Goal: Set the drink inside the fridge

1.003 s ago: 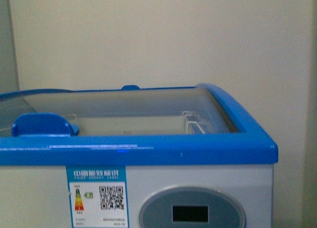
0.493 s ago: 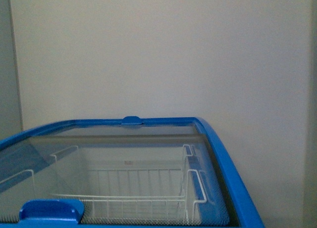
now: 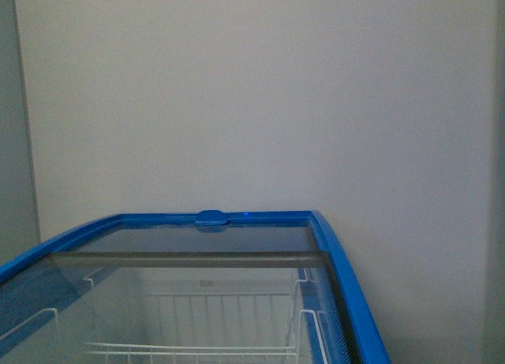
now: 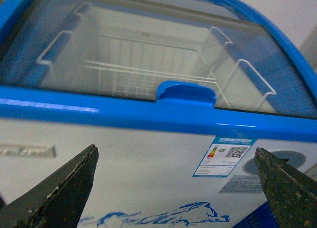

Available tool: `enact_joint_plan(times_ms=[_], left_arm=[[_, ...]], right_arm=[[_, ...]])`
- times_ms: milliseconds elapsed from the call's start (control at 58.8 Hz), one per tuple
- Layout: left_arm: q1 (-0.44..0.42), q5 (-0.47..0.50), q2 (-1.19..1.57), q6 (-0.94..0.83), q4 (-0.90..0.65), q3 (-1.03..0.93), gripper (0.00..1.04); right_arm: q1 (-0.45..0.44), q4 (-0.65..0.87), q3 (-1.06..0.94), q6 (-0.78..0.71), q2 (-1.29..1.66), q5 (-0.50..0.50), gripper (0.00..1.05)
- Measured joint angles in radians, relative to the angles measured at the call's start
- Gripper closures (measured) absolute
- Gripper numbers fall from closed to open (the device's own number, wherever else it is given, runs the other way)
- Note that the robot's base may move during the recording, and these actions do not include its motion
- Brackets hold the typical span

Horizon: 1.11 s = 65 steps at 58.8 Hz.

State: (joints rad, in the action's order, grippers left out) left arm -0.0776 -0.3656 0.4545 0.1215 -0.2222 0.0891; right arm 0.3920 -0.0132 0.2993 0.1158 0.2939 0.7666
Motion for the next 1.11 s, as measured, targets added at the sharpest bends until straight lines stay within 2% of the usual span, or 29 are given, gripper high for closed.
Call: enact_joint_plan(times_ms=[85,153,255,323,442,629,850,1105], left_arm=[[-0.017,-0.072,0.279,-0.216,-0.245,0.059,0.08],[-0.024,-0.118,0.425,-0.37,-0.348,0.098,0.08],[-0.03,-0.188,0.567,-0.613,-0.405,0.142,0.08],[-0.034,-0.253,0.681,-0.846,-0.425,0.181,0.08],[-0.023,-0.317,0.787,-1.161,-0.377,0.259,0.08],[0.0,-0.319,0.863,-1.275,-0.32,0.363,0.08],[0.038,-0.315,0.985,-1.318,-0.296,0.467,0.08],[0.044,-0.309,1.137,-1.343,-0.252,0.635,0.08]], right_arm=[[0.0,0.0,0.0,0.0,0.0,0.0,0.62],[0.0,0.0,0.0,0.0,0.0,0.0,0.62],[0.0,0.0,0.0,0.0,0.0,0.0,0.62],[0.0,0.0,0.0,0.0,0.0,0.0,0.62],[0.0,0.0,0.0,0.0,0.0,0.0,0.62],[0.0,0.0,0.0,0.0,0.0,0.0,0.62],[0.0,0.0,0.0,0.0,0.0,0.0,0.62],[0.0,0.0,0.0,0.0,0.0,0.0,0.62]])
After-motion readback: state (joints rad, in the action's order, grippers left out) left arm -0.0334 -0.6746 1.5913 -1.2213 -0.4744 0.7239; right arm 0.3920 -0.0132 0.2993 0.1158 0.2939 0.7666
